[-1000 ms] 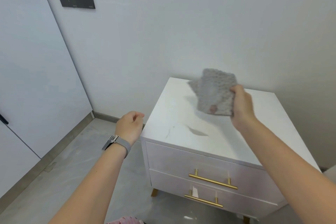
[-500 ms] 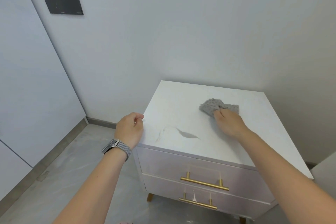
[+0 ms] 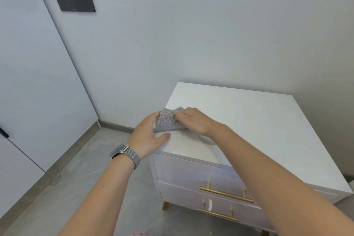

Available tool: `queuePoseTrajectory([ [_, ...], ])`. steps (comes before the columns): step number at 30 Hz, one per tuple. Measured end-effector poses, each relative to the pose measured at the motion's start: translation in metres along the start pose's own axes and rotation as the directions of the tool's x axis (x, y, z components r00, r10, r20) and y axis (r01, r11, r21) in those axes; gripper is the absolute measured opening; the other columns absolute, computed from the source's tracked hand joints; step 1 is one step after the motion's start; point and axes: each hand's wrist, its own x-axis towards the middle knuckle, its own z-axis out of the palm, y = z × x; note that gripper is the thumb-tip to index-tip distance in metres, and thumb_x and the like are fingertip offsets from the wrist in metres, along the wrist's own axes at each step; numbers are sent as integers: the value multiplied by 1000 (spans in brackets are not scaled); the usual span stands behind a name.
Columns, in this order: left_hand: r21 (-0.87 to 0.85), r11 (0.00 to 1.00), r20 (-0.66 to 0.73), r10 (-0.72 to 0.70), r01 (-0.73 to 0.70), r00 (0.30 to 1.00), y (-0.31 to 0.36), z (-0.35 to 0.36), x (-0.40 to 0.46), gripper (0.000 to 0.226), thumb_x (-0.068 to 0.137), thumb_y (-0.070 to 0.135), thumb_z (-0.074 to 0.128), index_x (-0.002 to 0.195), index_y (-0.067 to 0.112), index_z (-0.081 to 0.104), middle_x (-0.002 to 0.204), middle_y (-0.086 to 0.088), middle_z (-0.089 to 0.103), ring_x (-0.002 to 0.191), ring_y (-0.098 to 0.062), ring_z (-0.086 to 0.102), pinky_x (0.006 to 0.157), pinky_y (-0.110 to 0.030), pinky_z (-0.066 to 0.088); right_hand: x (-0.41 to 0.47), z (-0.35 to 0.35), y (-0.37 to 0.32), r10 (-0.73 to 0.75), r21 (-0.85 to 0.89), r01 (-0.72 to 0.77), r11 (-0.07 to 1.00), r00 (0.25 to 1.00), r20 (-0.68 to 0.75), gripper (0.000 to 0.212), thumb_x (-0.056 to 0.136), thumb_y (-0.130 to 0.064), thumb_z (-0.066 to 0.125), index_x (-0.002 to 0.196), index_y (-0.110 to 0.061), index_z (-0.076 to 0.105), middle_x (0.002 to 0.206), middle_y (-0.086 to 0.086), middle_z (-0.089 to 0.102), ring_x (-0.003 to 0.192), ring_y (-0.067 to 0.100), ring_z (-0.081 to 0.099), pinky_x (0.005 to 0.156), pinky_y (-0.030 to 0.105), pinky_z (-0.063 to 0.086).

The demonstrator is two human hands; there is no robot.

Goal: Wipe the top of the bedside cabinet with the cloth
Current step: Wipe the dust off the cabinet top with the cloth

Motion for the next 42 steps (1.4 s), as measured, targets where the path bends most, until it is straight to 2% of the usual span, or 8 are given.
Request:
queuePoseTrajectory([
  [6,-39,999,-102,0,-4,995,16,6,3,22,80,30,68,85,13,55,71,2,59,66,-20,55,53,-23,36,-48,-3,16,-114,164,133,977,986,-119,31,98,-27,40,83,-21,67,91,-8,66,87,-13,55,84,18,37],
  [12,-96,991,-503,-130,94,854,26,1,5,11,85,15,54,88,4,53,68,-6,53,62,-29,47,58,-29,34,-126,-36,32,41,394,137,909,911,-411,30,91,-27,46,111,-27,68,122,-18,65,124,-9,46,105,18,34],
  [16,-65,990,-293,-142,128,946,24,19,1,27,91,13,49,113,0,44,85,-16,61,80,-40,60,61,-34,38,-173,-40,32,106,464,133,876,885,-454,35,82,-30,44,107,-29,69,114,-21,68,117,-11,52,91,13,41],
  [21,-140,976,-127,-187,169,974,30,38,-4,39,96,28,38,131,25,55,131,1,59,125,-23,51,103,-27,34,-194,-45,31,174,524,141,840,844,-508,33,81,-31,45,101,-29,72,109,-22,70,109,-14,55,88,14,41],
  [26,-317,904,45,-289,288,956,56,51,-14,51,87,54,35,126,31,57,123,4,62,121,-24,54,106,-35,38,-181,-44,55,294,414,-85,906,830,-473,27,94,-27,44,108,-29,68,114,-21,65,113,-4,53,89,13,34],
  [33,-457,822,160,-300,340,941,100,72,-18,40,96,34,36,125,16,56,133,-20,54,126,-43,47,104,-52,38,-162,-44,80,395,356,-256,899,825,-403,41,96,-34,34,123,-19,61,132,-7,58,117,7,47,93,21,30],
  [39,-429,837,256,-249,341,934,119,93,-10,31,96,37,35,106,21,59,71,-2,55,68,-24,56,72,-39,51,-166,-52,95,421,410,-233,882,783,-459,39,96,-31,33,120,-21,62,133,-8,58,129,8,46,106,25,32],
  [42,-448,832,318,-195,328,928,130,101,-9,20,96,33,38,96,26,57,64,2,45,50,-10,36,50,-22,30,-169,-57,104,462,468,-230,853,750,-473,39,96,-35,33,116,-23,64,129,-8,61,126,10,50,108,30,34],
])
